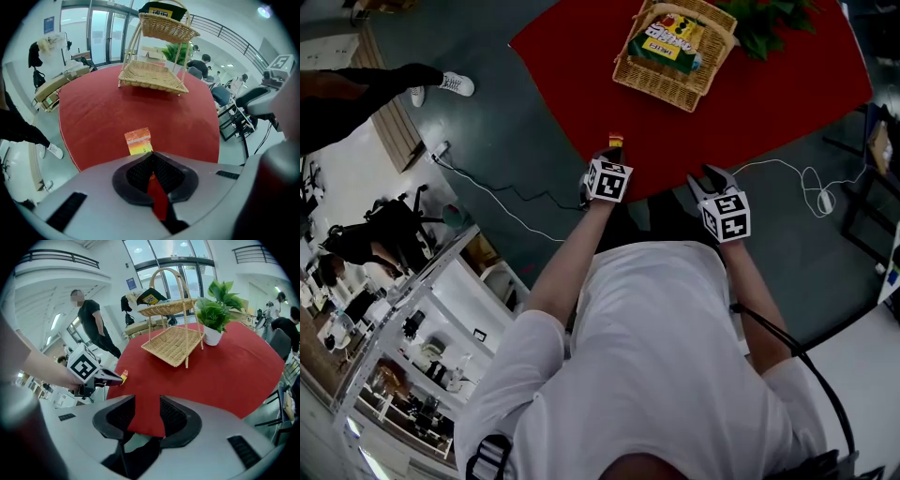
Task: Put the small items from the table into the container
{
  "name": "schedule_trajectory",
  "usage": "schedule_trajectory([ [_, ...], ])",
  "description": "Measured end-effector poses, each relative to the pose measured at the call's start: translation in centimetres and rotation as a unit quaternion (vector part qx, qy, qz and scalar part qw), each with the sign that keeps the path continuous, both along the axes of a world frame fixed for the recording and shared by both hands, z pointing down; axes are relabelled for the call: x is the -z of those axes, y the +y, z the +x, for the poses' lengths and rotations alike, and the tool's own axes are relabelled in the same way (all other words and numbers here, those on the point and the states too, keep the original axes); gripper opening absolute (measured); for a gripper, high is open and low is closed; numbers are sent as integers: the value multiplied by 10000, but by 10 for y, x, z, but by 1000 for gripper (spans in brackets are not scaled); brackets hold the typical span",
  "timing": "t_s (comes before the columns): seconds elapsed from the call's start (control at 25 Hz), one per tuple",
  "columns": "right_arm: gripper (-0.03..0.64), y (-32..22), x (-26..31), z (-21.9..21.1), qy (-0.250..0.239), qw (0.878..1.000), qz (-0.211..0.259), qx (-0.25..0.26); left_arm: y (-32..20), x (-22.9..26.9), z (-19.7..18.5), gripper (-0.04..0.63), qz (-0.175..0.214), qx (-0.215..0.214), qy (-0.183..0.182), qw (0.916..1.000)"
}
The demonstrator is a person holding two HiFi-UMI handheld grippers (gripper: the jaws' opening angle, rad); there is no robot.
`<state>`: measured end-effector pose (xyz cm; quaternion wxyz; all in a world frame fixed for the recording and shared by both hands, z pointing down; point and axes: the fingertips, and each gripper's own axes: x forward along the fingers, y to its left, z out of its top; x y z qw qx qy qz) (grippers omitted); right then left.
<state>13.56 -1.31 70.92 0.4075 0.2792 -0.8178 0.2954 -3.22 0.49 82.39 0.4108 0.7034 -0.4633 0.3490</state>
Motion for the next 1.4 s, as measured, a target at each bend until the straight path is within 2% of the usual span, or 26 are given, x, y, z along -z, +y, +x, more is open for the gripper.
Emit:
schedule_trajectory([
  [0.2,173,-6,3,-4,-32,10000,62,-4,-5,17,-7,11,152,0,-13,9999],
  [0.48,173,-12,10,-22,-140,9997,201,85,-23,59,-19,11,560,64,105,9984],
  [0.76,173,-23,29,-47,-295,9986,415,117,-52,132,-17,11,986,-247,433,9939],
  [1.04,173,-33,44,-66,-407,9968,680,103,-76,195,4,11,1395,-823,757,9839],
  [1.16,173,-36,53,-69,-443,9959,782,34,-89,220,15,11,1571,-1121,790,9780],
  [1.4,173,-43,60,-57,-435,9947,914,-184,-127,281,35,11,1941,-1328,1016,9666],
])
